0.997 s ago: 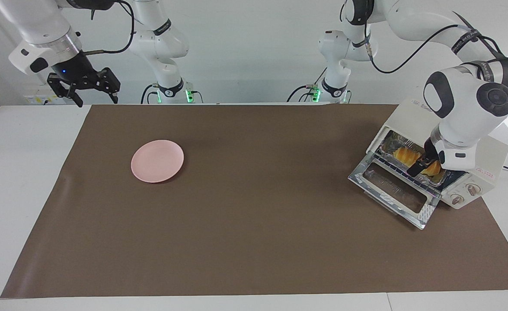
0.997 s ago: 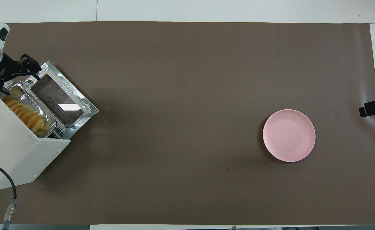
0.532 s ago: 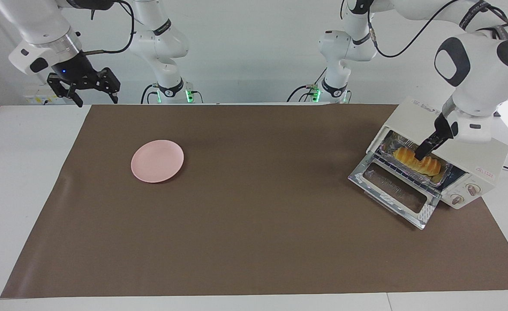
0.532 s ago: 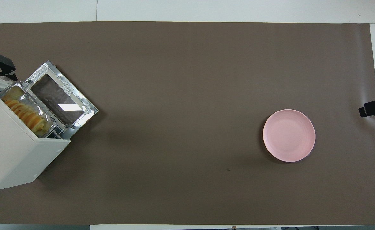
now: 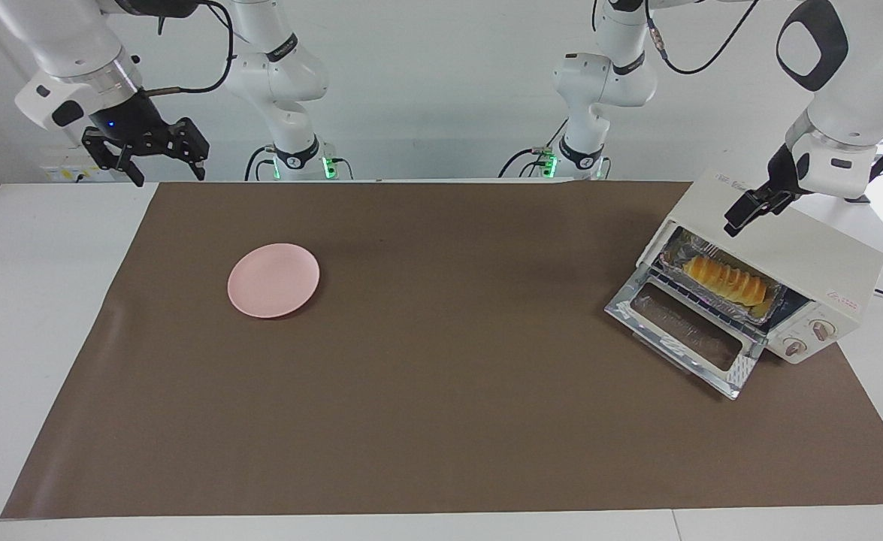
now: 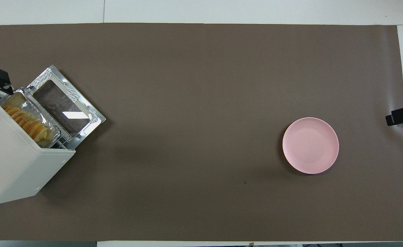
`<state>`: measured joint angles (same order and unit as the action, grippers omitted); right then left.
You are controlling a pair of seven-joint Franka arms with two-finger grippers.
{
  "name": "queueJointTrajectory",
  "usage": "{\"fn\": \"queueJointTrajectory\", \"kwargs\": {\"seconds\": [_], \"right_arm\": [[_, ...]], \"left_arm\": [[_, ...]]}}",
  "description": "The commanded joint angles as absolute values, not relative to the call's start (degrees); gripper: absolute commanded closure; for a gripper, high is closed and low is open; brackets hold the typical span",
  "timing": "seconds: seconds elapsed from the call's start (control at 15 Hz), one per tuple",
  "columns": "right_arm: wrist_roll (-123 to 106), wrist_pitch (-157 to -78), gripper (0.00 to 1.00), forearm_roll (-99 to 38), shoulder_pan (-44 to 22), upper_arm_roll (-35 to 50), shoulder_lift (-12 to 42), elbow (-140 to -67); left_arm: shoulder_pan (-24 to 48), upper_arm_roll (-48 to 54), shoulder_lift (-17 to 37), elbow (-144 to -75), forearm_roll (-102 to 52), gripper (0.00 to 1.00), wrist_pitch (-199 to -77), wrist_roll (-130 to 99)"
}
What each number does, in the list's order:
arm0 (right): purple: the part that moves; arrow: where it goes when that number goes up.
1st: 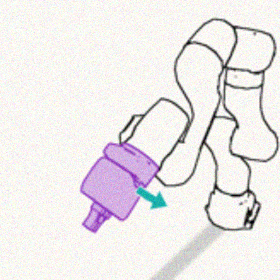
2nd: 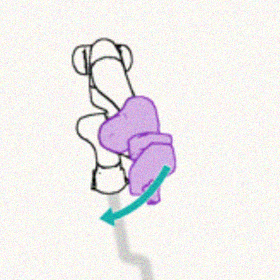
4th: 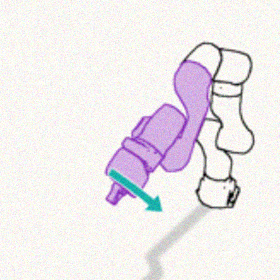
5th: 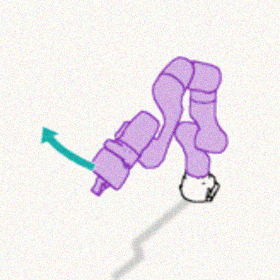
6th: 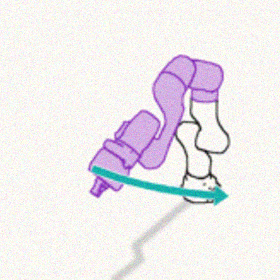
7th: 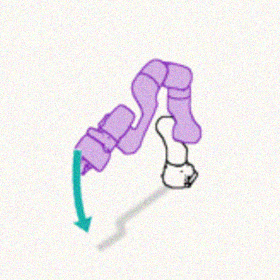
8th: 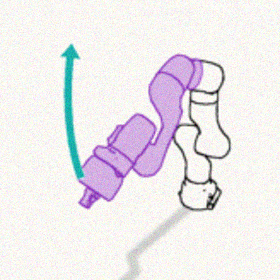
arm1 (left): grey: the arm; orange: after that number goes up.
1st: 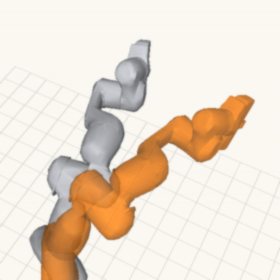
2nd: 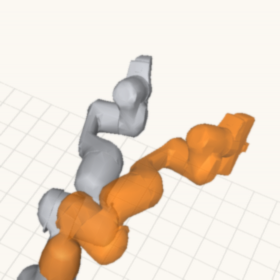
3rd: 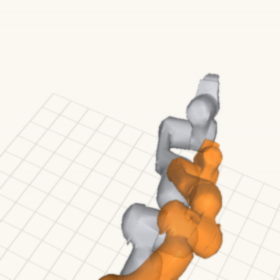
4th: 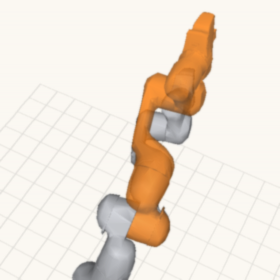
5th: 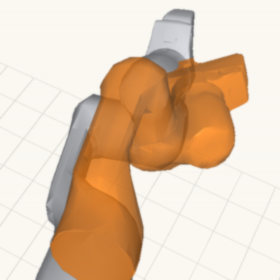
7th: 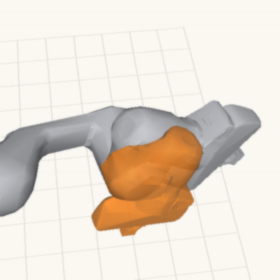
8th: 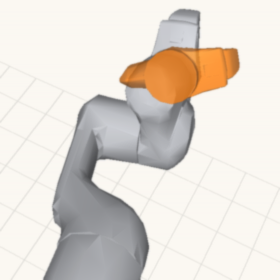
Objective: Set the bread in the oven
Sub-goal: 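Release the tray and withdraw the left gripper from the oven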
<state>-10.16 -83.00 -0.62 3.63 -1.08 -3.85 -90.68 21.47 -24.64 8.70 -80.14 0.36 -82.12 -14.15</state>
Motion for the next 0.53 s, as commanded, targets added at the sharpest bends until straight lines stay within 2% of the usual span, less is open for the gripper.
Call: {"fn": "queueJointTrajectory", "kwargs": {"seconds": [0.0, 0.13, 0.47], "right_arm": [[-9.41, -82.62, 0.00, -0.09, 4.31, -0.35, -4.57, -91.41], [-9.49, -82.62, 0.00, 0.00, 4.31, -0.35, -4.57, -91.41], [-9.40, -82.70, 0.00, 0.00, 4.31, -0.35, -4.57, -91.41]], "left_arm": [[22.15, -24.61, 5.46, -80.50, -0.09, 0.00, -78.67, -9.68], [18.57, -21.90, 4.83, -80.07, -0.26, 0.00, -75.95, -7.13], [7.83, -7.84, 4.40, -79.89, 0.61, 0.00, -75.41, -6.68]]}}
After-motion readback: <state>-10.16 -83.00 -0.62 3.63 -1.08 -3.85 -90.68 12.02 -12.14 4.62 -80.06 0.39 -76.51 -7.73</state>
